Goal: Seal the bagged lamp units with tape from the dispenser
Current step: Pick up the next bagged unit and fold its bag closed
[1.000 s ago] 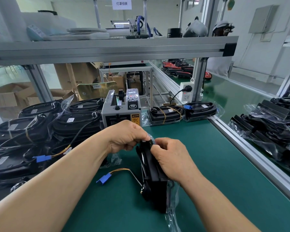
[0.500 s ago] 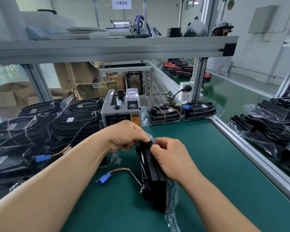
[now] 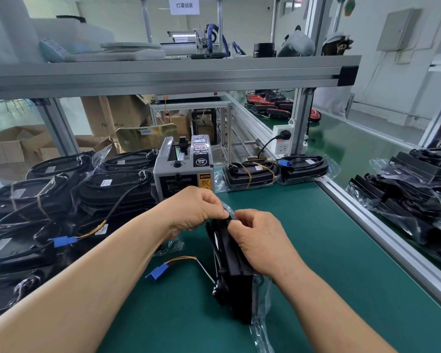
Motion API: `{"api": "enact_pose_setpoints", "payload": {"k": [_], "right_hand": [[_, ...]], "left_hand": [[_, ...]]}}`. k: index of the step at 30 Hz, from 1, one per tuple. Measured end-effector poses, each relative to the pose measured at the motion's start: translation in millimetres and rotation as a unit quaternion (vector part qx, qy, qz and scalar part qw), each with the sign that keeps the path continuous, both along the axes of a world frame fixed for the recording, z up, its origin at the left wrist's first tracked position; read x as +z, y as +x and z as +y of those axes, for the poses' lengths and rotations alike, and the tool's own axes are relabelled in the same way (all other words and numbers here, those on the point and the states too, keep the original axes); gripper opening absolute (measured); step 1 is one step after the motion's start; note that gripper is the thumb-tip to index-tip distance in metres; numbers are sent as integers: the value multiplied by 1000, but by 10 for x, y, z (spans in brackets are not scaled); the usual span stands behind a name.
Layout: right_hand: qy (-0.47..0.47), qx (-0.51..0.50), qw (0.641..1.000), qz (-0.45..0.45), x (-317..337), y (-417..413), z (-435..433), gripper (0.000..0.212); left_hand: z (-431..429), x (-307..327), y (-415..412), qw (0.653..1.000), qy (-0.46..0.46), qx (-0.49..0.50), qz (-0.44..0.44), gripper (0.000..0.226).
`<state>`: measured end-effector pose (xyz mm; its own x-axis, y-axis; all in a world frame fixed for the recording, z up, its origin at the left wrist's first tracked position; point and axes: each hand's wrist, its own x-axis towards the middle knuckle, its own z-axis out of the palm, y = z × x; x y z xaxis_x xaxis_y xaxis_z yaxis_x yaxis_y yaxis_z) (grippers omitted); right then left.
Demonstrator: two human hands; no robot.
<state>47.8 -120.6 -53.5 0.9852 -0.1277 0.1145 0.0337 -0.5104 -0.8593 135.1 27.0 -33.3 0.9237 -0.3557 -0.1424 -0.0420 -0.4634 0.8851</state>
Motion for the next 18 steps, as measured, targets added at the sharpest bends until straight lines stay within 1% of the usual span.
{"api": "enact_pose_setpoints", "payload": {"k": [2,6,10,13,16,18], "right_hand": [[1,-1,1000,-1,-5,5,-4,24],[8,2,1000,3,-10,11,-14,25],[9,-2,1000,5,-4,7,-1,24],[8,-8,1000,11,0,-7,-2,26],[16,-12,1000,10,7,-21,-13,23],[17,-6,1000,10,9,-25,-23,21]], "left_hand": [[-10,-59,-40,999,-13,34,7,16],[-76,-162,-125,990,-90,92,58,12],[-160,-197,-181,976,-147,140,81,10],[-203,-207,-231,972,-153,157,80,14],[-192,-253,-298,979,-128,148,58,27],[-168,-291,-356,976,-154,146,57,31]]}}
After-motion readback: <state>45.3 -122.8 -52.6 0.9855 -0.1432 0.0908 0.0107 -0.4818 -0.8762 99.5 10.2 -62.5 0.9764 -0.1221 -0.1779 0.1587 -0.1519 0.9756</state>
